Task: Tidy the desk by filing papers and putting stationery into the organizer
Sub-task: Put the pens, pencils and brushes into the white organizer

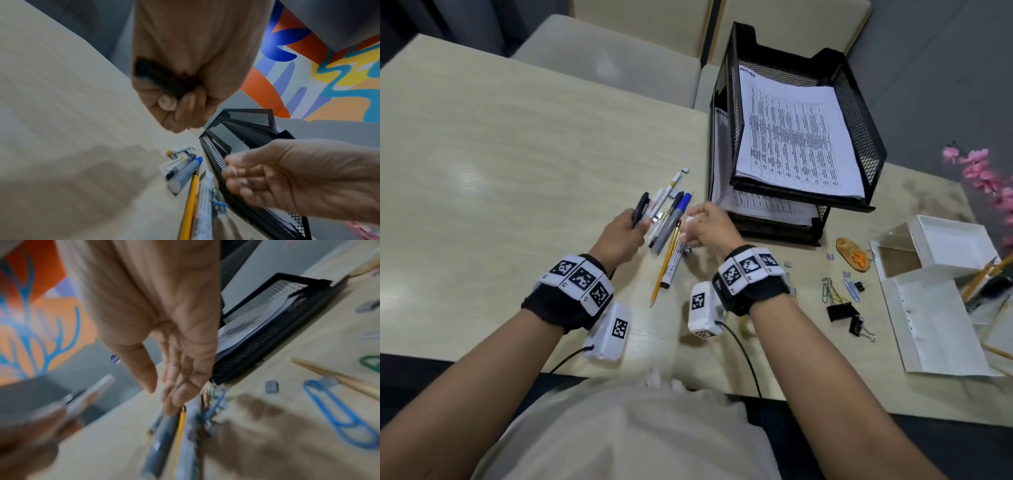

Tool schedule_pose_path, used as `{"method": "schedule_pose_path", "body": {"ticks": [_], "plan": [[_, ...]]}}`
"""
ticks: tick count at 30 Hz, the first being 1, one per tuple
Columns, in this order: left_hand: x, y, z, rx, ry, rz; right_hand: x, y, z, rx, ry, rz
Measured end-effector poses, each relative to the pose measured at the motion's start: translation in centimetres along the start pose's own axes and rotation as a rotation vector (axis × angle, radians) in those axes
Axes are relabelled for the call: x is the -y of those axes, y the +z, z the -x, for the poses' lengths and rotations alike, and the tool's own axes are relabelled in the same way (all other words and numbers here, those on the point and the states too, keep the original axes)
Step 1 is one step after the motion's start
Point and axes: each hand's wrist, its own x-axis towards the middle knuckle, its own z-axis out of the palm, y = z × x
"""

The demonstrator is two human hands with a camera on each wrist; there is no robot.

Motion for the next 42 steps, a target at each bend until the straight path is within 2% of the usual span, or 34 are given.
{"method": "schedule_pose_path", "body": {"ticks": [2, 5, 7, 9, 12, 16, 22, 26, 29, 33, 36, 39, 42], "plan": [[0.7, -0.4, -0.2, -0.070, 0.004, 0.018, -0.9, 1.8, -0.4, -0.110, 0.041, 0.297], [0.9, -0.1, 0.1, -0.100, 0.021, -0.023, -2.2, 3.9, 0.2, -0.127, 0.066, 0.549], [0.8, 0.4, 0.7, -0.092, -0.006, -0.002, -3.1, 4.2, 0.9, -0.154, 0.077, 0.587], [0.6, 1.2, 1.0, -0.046, -0.011, -0.020, -3.9, 3.6, 1.6, -0.159, 0.101, 0.519], [-0.5, 3.1, 1.1, 0.022, 0.061, -0.233, -4.6, 1.2, 3.1, -0.205, 0.080, 0.348], [-4.1, 7.6, 1.7, 0.090, 0.196, -0.309, -5.7, -4.5, 6.1, -0.344, 0.036, 0.114], [-11.6, 17.5, 2.6, 0.311, 0.408, -0.378, -8.6, -17.7, 11.8, -0.710, -0.052, -0.211], [-16.8, 25.0, 3.4, 0.423, 0.518, -0.290, -11.0, -26.5, 15.4, -0.999, -0.149, -0.195], [-20.6, 30.4, 4.3, 0.408, 0.584, -0.246, -12.8, -32.1, 17.2, -1.136, -0.155, -0.121], [-24.2, 37.0, 5.4, 0.378, 0.611, -0.166, -14.6, -37.5, 17.9, -1.165, -0.072, 0.037], [-25.1, 41.4, 5.4, 0.375, 0.598, -0.183, -15.8, -39.9, 17.2, -1.151, -0.070, 0.153], [-25.0, 44.8, 5.2, 0.379, 0.587, -0.271, -17.1, -41.1, 16.2, -1.109, -0.058, 0.211], [-24.1, 47.1, 4.7, 0.385, 0.608, -0.386, -18.3, -41.4, 15.5, -1.010, 0.010, 0.250]]}}
